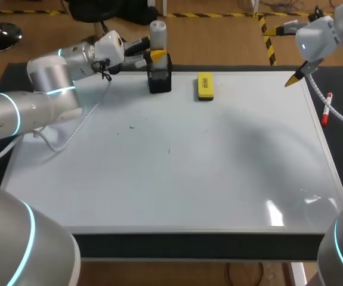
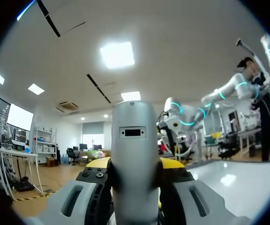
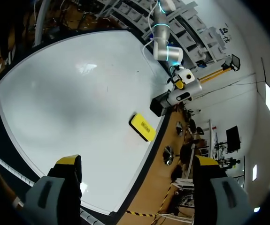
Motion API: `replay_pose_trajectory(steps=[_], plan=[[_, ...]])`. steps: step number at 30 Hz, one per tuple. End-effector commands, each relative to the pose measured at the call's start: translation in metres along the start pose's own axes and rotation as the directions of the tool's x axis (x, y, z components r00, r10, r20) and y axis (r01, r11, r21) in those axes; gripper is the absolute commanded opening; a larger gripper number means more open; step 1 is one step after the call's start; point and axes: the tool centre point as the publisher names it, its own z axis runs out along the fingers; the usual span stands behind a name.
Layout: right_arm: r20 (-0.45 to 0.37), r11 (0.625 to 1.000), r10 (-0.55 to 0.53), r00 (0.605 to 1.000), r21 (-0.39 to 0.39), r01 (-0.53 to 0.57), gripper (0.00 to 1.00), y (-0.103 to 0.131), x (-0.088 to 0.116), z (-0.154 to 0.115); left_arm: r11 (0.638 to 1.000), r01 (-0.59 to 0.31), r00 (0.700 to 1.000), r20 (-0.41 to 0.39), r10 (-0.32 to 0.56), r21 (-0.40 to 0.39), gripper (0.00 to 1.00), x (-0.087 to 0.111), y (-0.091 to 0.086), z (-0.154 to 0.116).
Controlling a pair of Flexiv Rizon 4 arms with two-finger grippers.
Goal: Pick up the inspection probe, press it on each red-marked spot on the whiteboard one by one, put down the probe, pick up the eraser, and wipe off all the red marks.
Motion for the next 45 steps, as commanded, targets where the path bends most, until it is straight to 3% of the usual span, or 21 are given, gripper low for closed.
replay_pose_trajectory(steps=[1, 18, 27, 28, 29, 30, 32, 45], plan=[[-0.004, 1.0, -0.002, 1.0, 0.001, 0.002, 1.0, 0.0, -0.001, 0.0, 1.0, 0.004, 1.0, -0.008, -0.004, 0.019, 0.0, -0.007, 0.01, -0.004], [-0.004, 1.0, -0.002, 1.0, 0.001, 0.002, 1.0, 0.0, -0.001, 0.0, 0.999, 0.023, 1.0, 0.014, -0.023, 0.041, 0.0, -0.009, 0.03, -0.011], [-0.004, 1.0, -0.002, 1.0, 0.001, 0.002, 1.0, 0.0, -0.001, 0.0, 0.999, 0.028, 0.999, 0.021, -0.028, 0.025, 0.0, -0.008, 0.03, -0.009], [-0.004, 1.0, -0.002, 1.0, 0.001, 0.002, 1.0, 0.0, -0.001, 0.0, 0.999, 0.026, 0.999, 0.02, -0.027, 0.024, 0.36, -0.006, 0.028, -0.008], [-0.004, 1.0, -0.002, 1.0, 0.001, 0.002, 1.0, 0.0, -0.001, 0.0, 1.0, 0.022, 1.0, 0.021, -0.022, 0.015, 0.55, -0.006, 0.027, -0.008], [-0.004, 1.0, -0.002, 1.0, 0.001, 0.002, 1.0, 0.0, -0.001, 0.0, 1.0, 0.019, 1.0, 0.018, -0.019, 0.013, 0.82, -0.005, 0.026, -0.007], [-0.004, 1.0, -0.002, 1.0, 0.001, 0.002, 1.0, 0.0, -0.001, 0.0, 1.0, 0.016, 1.0, 0.014, -0.016, 0.011, 1.0, -0.002, 0.023, -0.005], [-0.004, 1.0, -0.002, 1.0, 0.001, 0.002, 1.0, 0.0, -0.001, 0.0, 1.0, 0.014, 1.0, 0.026, -0.013, -0.014, 1.0, 0.003, 0.01, -0.001]])
